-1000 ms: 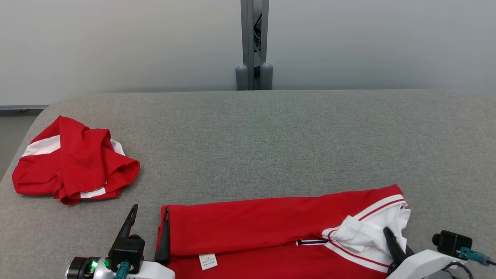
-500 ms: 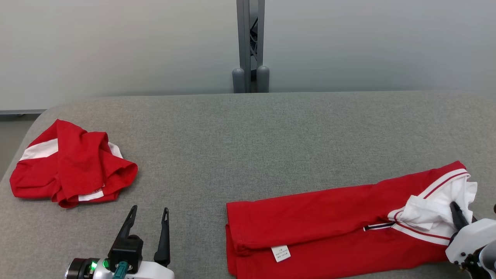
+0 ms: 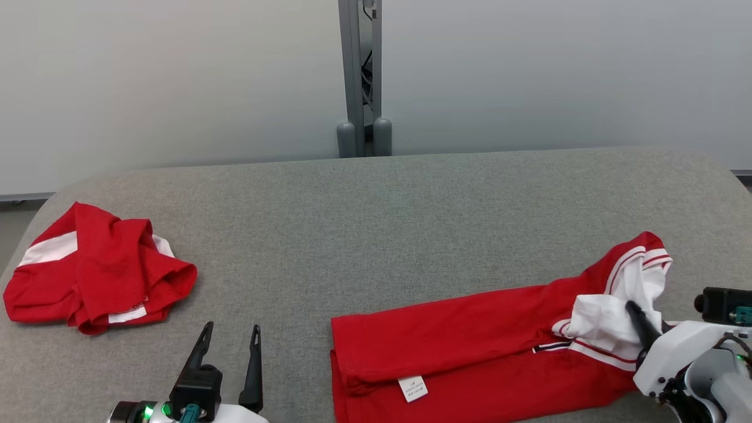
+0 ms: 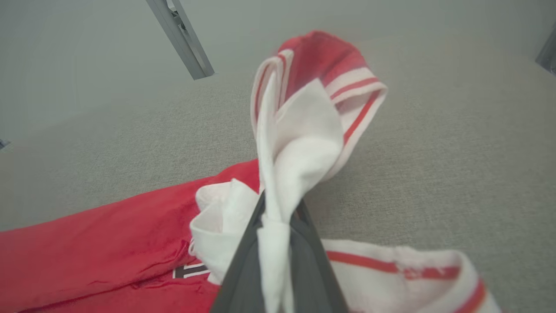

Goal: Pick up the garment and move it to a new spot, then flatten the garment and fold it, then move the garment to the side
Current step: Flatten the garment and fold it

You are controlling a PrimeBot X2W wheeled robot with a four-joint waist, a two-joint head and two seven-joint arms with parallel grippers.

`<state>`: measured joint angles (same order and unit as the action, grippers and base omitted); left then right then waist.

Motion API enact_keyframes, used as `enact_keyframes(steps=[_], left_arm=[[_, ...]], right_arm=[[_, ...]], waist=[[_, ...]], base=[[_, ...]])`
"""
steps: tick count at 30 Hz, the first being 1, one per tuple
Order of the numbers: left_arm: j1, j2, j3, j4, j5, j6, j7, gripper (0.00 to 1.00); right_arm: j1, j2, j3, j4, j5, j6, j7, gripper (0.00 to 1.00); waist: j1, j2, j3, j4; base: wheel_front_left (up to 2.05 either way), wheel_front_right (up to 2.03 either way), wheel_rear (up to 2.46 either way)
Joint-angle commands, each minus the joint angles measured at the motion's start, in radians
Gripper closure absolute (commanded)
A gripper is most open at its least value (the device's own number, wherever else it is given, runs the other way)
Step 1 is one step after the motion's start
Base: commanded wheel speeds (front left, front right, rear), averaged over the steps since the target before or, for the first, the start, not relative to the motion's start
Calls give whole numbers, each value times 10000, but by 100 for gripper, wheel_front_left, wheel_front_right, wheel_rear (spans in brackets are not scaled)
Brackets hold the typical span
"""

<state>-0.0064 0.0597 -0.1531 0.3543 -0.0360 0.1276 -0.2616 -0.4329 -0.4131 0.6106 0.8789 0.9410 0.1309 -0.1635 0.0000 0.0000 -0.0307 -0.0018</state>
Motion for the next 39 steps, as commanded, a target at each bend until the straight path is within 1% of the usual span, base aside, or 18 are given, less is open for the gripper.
enact_keyframes(steps=[1, 4, 7, 12, 14, 21, 24, 27, 31, 36, 39], left_arm=[[52, 29, -6, 29, -44, 39, -31, 0], [94, -7, -37, 31, -105, 71, -31, 0], [64, -27, -85, 69, -151, 69, -31, 0], [-19, -46, -146, 85, -210, 93, -31, 0], [54, -58, -160, 50, -261, 131, -31, 0], [44, -62, -256, 124, -282, 116, -31, 0], [-16, -67, -242, 142, -303, 131, -31, 0], [-32, -68, -279, 151, -344, 131, -31, 0], [-32, -68, -247, 171, -315, 144, -31, 0], [-34, -69, -215, 191, -271, 108, -31, 0], [-56, -70, -274, 199, -303, 97, -31, 0]], right_arm=[[157, 15, 47, -193, 153, -4, 125, 100], [366, 179, 122, -881, 535, -4, 526, 100], [567, 447, -18, -1375, 930, -3, 830, 100], [1021, 1135, -495, -2209, 1773, -3, 1339, 100], [1215, 1434, -606, -2478, 1897, -3, 1482, 100], [1802, 2879, -1302, -2968, 2778, -3, 2077, 100], [2018, 3307, -1524, -3056, 3147, -3, 2130, 100], [2108, 3468, -1615, -3103, 3428, -3, 2103, 100], [2093, 3595, -1376, -3216, 3830, -3, 2232, 100], [1953, 3599, -589, -3549, 4748, -1, 2129, 100], [1827, 3595, -22, -3567, 5097, -3, 1955, 100]], waist=[[0, 0, -109, -93], [0, 0, -278, -210], [0, 0, -337, -235], [0, 0, -374, -167], [0, 0, -354, -153], [0, 0, -232, 22], [0, 0, -206, 186], [0, 0, -182, 299], [0, 0, -147, 468], [0, 0, -106, 677], [0, 0, -75, 769]], base=[[0, 0, 0], [0, 0, 0], [0, 0, 0], [0, 0, 0], [0, 0, 0], [0, 0, 0], [0, 0, 0], [0, 0, 0], [0, 0, 0], [0, 0, 0], [0, 0, 0]])
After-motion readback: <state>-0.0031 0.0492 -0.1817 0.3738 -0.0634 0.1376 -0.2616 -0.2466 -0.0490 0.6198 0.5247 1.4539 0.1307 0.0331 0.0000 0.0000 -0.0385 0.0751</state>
